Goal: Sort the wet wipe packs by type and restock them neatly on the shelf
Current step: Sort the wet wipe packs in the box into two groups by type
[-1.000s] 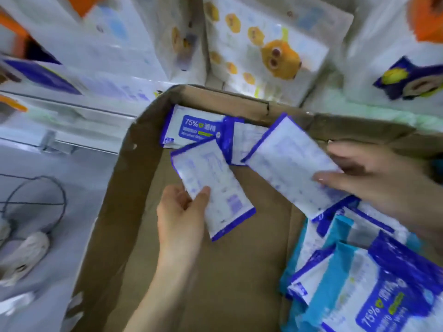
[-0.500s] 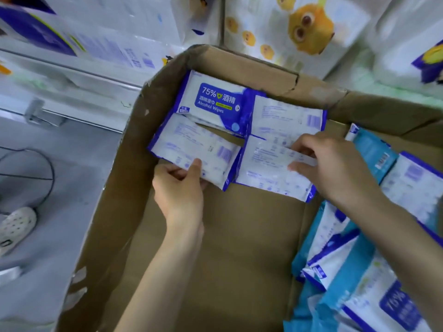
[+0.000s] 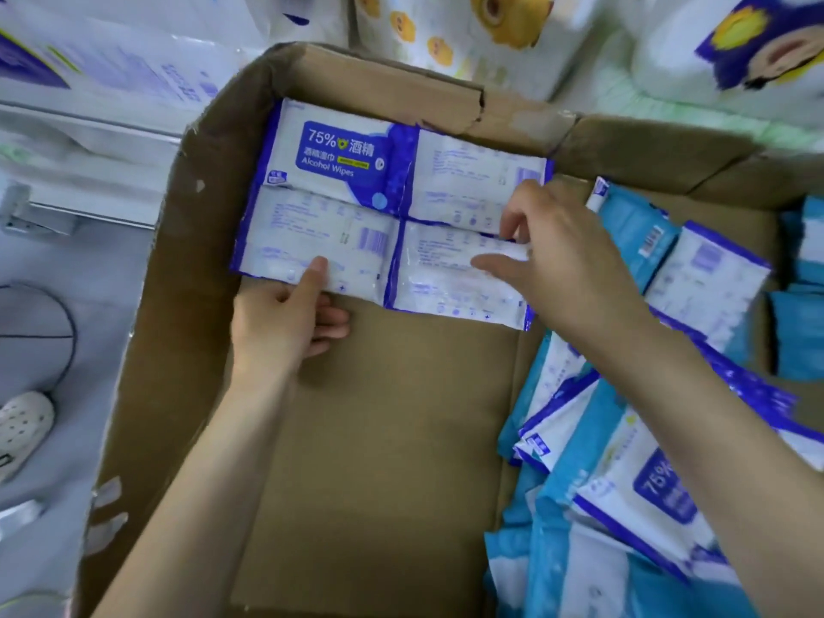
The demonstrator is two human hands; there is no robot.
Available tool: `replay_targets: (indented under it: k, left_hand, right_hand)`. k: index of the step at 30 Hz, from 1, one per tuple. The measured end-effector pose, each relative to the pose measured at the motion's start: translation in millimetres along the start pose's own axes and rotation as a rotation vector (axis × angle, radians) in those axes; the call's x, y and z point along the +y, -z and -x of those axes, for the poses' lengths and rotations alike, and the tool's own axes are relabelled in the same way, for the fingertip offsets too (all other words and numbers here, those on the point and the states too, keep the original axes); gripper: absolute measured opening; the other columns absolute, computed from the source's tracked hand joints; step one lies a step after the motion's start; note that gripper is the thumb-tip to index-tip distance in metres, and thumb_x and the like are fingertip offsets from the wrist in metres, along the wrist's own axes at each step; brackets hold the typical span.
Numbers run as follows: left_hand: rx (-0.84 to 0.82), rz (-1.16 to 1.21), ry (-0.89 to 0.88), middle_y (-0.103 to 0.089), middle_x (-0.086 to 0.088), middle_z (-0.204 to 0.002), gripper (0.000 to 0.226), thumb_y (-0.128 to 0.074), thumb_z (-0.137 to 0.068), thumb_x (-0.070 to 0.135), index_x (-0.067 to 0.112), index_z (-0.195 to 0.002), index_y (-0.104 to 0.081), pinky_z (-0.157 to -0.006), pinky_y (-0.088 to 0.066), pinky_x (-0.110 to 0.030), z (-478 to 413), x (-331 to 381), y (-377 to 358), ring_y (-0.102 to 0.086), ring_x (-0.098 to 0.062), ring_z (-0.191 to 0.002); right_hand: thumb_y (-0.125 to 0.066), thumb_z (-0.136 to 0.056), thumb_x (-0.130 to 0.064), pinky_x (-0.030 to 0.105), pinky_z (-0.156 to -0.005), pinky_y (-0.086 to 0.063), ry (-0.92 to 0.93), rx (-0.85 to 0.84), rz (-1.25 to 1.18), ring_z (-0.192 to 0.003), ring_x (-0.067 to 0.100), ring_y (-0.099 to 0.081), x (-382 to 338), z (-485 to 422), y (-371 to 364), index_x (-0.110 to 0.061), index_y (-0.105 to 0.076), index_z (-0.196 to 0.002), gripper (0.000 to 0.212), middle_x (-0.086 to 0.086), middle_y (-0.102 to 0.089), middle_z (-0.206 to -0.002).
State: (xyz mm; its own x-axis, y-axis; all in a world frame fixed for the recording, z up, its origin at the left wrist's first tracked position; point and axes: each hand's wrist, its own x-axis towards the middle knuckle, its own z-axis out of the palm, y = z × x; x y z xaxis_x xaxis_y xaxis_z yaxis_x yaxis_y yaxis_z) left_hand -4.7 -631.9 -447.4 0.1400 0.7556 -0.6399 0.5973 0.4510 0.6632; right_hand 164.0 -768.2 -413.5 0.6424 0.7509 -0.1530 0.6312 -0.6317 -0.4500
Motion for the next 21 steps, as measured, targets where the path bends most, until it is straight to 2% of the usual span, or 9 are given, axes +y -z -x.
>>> replay_targets:
  k: [3,7,9,11,13,15,17,18,21]
  left_hand:
    - [-0.073,0.034,0.043,-0.070,-0.003,-0.060,0.039,-0.055,-0.093,0.043,0.009,-0.079,-0.067,-0.045,-0.051,-0.018,18.2,-4.0,-3.5,-0.068,-0.011,-0.054]
    - [-0.215,-0.075,-0.107,-0.072,0.008,-0.070,0.023,-0.059,-0.090,0.037,0.019,-0.084,-0.071,-0.057,-0.055,-0.022,71.5,-18.9,-21.6,-0.069,-0.007,-0.068]
    - [-0.341,-0.158,-0.216,-0.070,0.014,-0.073,0.018,-0.066,-0.083,0.044,0.026,-0.081,-0.069,-0.067,-0.054,-0.024,103.1,-23.7,-34.8,-0.067,-0.002,-0.073]
    - [-0.446,-0.208,-0.288,-0.069,0.015,-0.079,0.017,-0.069,-0.078,0.045,0.028,-0.081,-0.069,-0.070,-0.049,-0.014,128.0,-27.7,-48.8,-0.064,0.003,-0.076]
    - [-0.505,-0.296,-0.383,-0.065,0.015,-0.089,0.033,-0.066,-0.072,0.061,0.032,-0.087,-0.067,-0.072,-0.046,-0.011,142.9,-31.4,-60.4,-0.062,0.003,-0.084]
    - [-0.507,-0.390,-0.476,-0.059,0.015,-0.092,0.039,-0.060,-0.068,0.068,0.036,-0.089,-0.065,-0.072,-0.043,-0.009,148.6,-32.9,-69.7,-0.058,0.002,-0.086]
    - [-0.506,-0.371,-0.464,-0.058,0.013,-0.088,0.030,-0.064,-0.065,0.057,0.034,-0.085,-0.065,-0.068,-0.041,-0.007,150.6,-30.0,-75.6,-0.057,0.002,-0.081]
    - [-0.507,-0.352,-0.453,-0.059,0.012,-0.084,0.026,-0.065,-0.064,0.053,0.033,-0.082,-0.064,-0.066,-0.041,-0.007,151.0,-29.2,-77.9,-0.057,0.002,-0.078]
    - [-0.536,-0.332,-0.415,-0.065,0.013,-0.075,0.013,-0.069,-0.072,0.041,0.030,-0.076,-0.063,-0.061,-0.040,-0.005,153.0,-28.0,-81.2,-0.059,0.003,-0.071]
  right_hand:
    - [-0.074,-0.080,-0.028,0.031,-0.065,-0.040,-0.064,0.055,-0.199,-0.069,0.014,-0.050,8.5,18.7,32.0,-0.018,-0.055,-0.088,0.023,-0.001,-0.056,-0.079]
    - [-0.069,-0.080,-0.037,0.032,-0.076,-0.041,-0.208,0.032,-0.157,-0.086,0.015,-0.056,37.7,63.7,60.5,-0.024,-0.061,-0.095,0.021,-0.002,-0.061,-0.090]
    - [-0.064,-0.075,-0.050,0.032,-0.079,-0.039,-0.272,0.033,-0.099,-0.097,0.020,-0.055,51.8,90.9,68.3,-0.027,-0.062,-0.101,0.035,-0.003,-0.059,-0.099]
    - [-0.068,-0.070,-0.063,0.026,-0.078,-0.031,-0.328,0.065,-0.077,-0.101,0.021,-0.049,60.7,116.1,72.4,-0.032,-0.059,-0.107,0.049,-0.006,-0.051,-0.101]
    - [-0.073,-0.058,-0.070,0.023,-0.080,-0.027,-0.415,0.070,-0.098,-0.102,0.017,-0.045,65.3,137.5,70.9,-0.040,-0.053,-0.113,0.066,-0.009,-0.048,-0.104]
    - [-0.072,-0.045,-0.074,0.027,-0.084,-0.029,-0.466,0.021,-0.116,-0.100,0.015,-0.044,68.9,153.0,64.8,-0.046,-0.046,-0.113,0.078,-0.011,-0.049,-0.105]
    - [-0.068,-0.041,-0.072,0.032,-0.083,-0.030,-0.478,0.003,-0.095,-0.095,0.014,-0.041,72.2,161.4,58.5,-0.047,-0.044,-0.110,0.077,-0.015,-0.048,-0.098]
    - [-0.073,-0.039,-0.070,0.032,-0.082,-0.029,-0.487,0.022,-0.097,-0.092,0.012,-0.038,72.6,162.5,57.1,-0.045,-0.046,-0.106,0.077,-0.018,-0.045,-0.092]
    - [-0.076,-0.042,-0.053,0.032,-0.079,-0.028,-0.485,0.100,-0.142,-0.084,0.005,-0.028,72.0,159.7,56.2,-0.039,-0.049,-0.085,0.052,-0.021,-0.040,-0.083]
